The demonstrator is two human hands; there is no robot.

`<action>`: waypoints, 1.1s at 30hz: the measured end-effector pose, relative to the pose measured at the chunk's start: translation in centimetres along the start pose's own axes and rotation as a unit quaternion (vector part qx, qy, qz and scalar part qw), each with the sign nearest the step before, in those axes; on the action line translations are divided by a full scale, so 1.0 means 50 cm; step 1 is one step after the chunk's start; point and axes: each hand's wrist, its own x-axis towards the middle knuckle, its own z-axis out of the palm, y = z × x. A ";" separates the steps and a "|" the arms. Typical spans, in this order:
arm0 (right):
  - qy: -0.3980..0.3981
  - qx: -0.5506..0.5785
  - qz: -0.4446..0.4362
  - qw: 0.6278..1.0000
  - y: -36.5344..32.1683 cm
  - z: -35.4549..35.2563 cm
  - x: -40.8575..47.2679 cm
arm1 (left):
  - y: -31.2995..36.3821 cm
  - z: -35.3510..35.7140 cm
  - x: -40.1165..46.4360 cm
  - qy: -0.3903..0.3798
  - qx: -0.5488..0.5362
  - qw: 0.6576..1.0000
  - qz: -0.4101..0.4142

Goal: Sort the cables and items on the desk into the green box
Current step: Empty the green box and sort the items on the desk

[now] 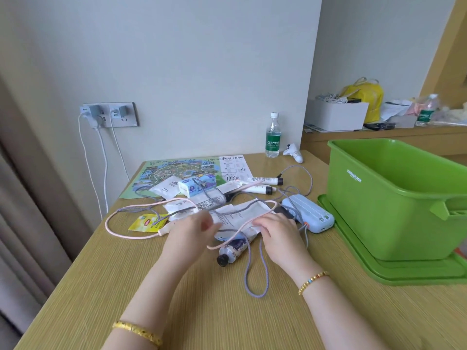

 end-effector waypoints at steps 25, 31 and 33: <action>0.084 -0.003 -0.006 0.996 -0.011 -0.001 -0.003 | 0.034 -0.018 -0.034 -0.064 -0.004 0.994 0.093; 0.148 0.267 0.080 0.949 -0.021 -0.011 -0.008 | 0.018 -0.016 -0.011 -0.011 -0.241 0.970 -0.026; 0.178 0.290 0.120 0.933 -0.022 -0.016 -0.006 | 0.021 -0.014 -0.009 -0.018 -0.358 0.928 -0.102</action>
